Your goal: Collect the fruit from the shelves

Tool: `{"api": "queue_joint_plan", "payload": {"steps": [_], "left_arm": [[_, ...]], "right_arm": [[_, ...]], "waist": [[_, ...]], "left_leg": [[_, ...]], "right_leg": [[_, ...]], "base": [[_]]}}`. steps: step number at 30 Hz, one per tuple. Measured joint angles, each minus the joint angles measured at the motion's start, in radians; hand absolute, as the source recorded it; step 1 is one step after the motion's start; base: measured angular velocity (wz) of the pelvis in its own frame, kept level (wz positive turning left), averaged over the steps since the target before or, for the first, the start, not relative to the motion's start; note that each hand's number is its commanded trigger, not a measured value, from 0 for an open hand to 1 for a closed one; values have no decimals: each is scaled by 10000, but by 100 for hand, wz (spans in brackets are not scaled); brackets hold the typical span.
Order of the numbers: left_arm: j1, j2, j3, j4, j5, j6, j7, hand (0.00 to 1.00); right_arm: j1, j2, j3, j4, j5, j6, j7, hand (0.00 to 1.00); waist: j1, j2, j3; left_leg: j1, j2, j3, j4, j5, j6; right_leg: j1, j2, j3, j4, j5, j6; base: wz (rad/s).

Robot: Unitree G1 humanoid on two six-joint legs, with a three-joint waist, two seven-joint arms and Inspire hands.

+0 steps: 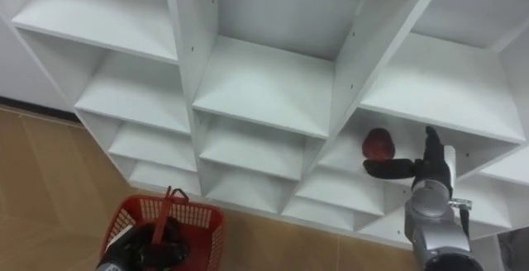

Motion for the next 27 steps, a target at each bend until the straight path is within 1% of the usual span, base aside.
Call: {"api": "queue_joint_plan", "payload": {"steps": [4, 6, 8, 10, 13, 15, 18, 22, 23, 24, 27], "left_arm": [[-30, -14, -5, -2, 22, 0, 5, 100], [-48, -45, -80, 14, 20, -2, 8, 100], [-72, -36, -137, 20, 17, -3, 8, 100], [-166, -51, -206, 118, 9, -11, 7, 100], [-241, -6, -475, 238, -6, -67, 4, 100], [-265, -15, -670, 259, -1, -166, -10, 100], [-312, -13, -762, 293, 2, -201, -13, 100], [-419, -46, -859, 420, 15, -202, -37, 100], [-441, -107, -864, 427, 23, -230, -38, 100], [-480, -141, -883, 442, 32, -306, -45, 100], [-531, -179, -967, 484, 66, -445, -90, 100]], "right_arm": [[-205, -4, -3, 43, -160, -39, -555, 0], [-378, -3, -4, 388, -503, -226, -887, 0], [-673, -19, -19, 754, -827, -229, -1176, 0], [-927, -85, -26, 1023, -813, -230, -1492, 0], [-1177, -142, -25, 1033, -814, -423, -1875, 0], [-1398, -209, -23, 1034, -815, -654, -2074, 0], [-1497, -234, -21, 1037, -816, -841, -2229, 0], [-1501, -232, -1, 1025, -816, -901, -2234, 0], [-1502, -232, 1, 1014, -816, -918, -2243, 0], [-1505, -232, 1, 1014, -816, -967, -2280, 0], [-1539, -232, 0, 1014, -816, -1038, -2282, 0]], "waist": [[20, 76, -18], [34, 92, -11], [15, 111, 5], [-5, 124, 19], [17, 147, 58], [15, 217, 115], [55, 249, 145], [124, 276, 163], [231, 286, 167], [317, 314, 188], [386, 393, 244]], "left_leg": [[-385, 0, 5, 116, 20, 14], [-629, -5, -4, 218, 23, 15], [-879, -27, -20, 347, 25, 19], [-1129, -49, -42, 481, 32, 32], [-1401, -87, 18, 568, 67, 86], [-1619, -117, 46, 651, 81, 111], [-1939, -143, 21, 714, 85, 119], [-2293, -139, 18, 911, 88, 122], [-2384, -138, 48, 932, 89, 121], [-2452, -129, 86, 982, 88, 122], [-2590, -128, 87, 1048, 87, 123]], "right_leg": [[-407, -23, 5, 133, -2, -4], [-676, -103, 45, 295, -17, -25], [-895, -138, 27, 393, -24, -34], [-1112, -177, 12, 484, -25, -36], [-1502, -208, 94, 774, -38, -41], [-1703, -257, 112, 822, -42, -46], [-2064, -338, 102, 1093, -88, -67], [-2434, -369, 113, 1313, -107, -98], [-2536, -380, 154, 1340, -107, -99], [-2605, -371, 192, 1358, -106, -101], [-2767, -405, 200, 1432, -106, -101]], "base": [[0], [0], [2], [2], [-3], [-3], [4], [0], [-9], [-7], [0]]}}
